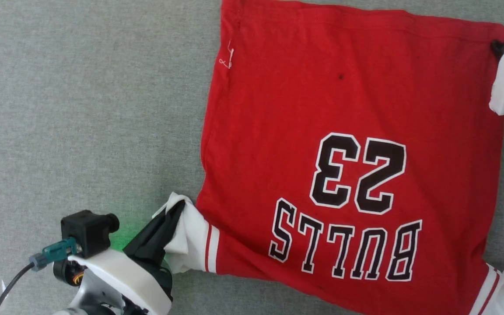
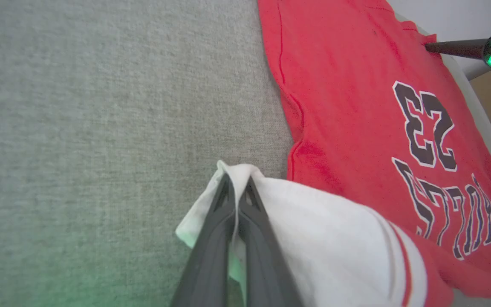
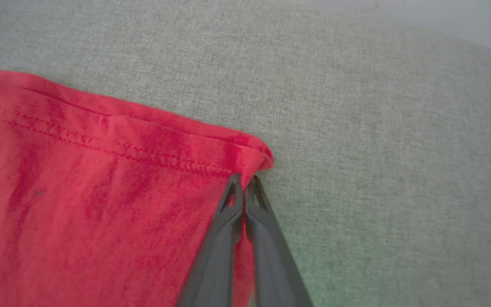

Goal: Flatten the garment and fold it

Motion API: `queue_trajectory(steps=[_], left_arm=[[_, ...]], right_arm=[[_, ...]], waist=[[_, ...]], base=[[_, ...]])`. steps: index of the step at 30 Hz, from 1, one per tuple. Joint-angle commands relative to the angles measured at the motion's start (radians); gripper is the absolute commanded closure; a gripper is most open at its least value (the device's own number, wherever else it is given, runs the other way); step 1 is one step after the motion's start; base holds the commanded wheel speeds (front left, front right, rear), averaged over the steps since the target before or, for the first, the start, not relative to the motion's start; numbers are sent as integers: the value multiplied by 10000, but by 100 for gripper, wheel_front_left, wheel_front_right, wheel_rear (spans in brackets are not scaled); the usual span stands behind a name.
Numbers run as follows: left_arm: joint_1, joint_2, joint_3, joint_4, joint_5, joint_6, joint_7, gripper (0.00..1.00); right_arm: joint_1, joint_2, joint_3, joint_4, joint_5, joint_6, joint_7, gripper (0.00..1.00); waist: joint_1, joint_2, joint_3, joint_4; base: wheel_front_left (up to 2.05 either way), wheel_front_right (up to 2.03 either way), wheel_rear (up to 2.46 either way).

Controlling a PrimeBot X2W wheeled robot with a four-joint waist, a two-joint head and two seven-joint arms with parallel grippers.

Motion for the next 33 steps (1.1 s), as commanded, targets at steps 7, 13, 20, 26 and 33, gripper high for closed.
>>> queue_trajectory(steps=[7, 13, 20, 26, 33], left_arm=[[-101, 74, -19, 317, 4, 108, 44, 100], [140, 95, 13, 332, -21, 212, 34, 100], [771, 143, 121, 289, -41, 434, 14, 100], [1378, 219, 209, 83, -79, 642, 116, 100], [1845, 331, 227, -188, -136, 783, 319, 100]], right_arm=[[26, -32, 185, 76, 274, -7, -442, 100], [783, -141, 42, -804, 971, -7, -956, 100], [3566, -135, -1030, -3034, 1919, -7, -1093, 100], [6867, 744, -2324, -5036, 2327, -7, -568, 100], [9971, 1353, -2429, -5885, 1804, -7, 64, 100]], waist=[[0, 0, -465, -212], [0, 0, -1192, -395], [0, 0, -2326, -705], [0, 0, -2918, -965], [0, 0, -3236, -1114]], base=[[0, 0, 0], [0, 0, 0], [0, 0, 0], [0, 0, 0], [0, 0, 0]])
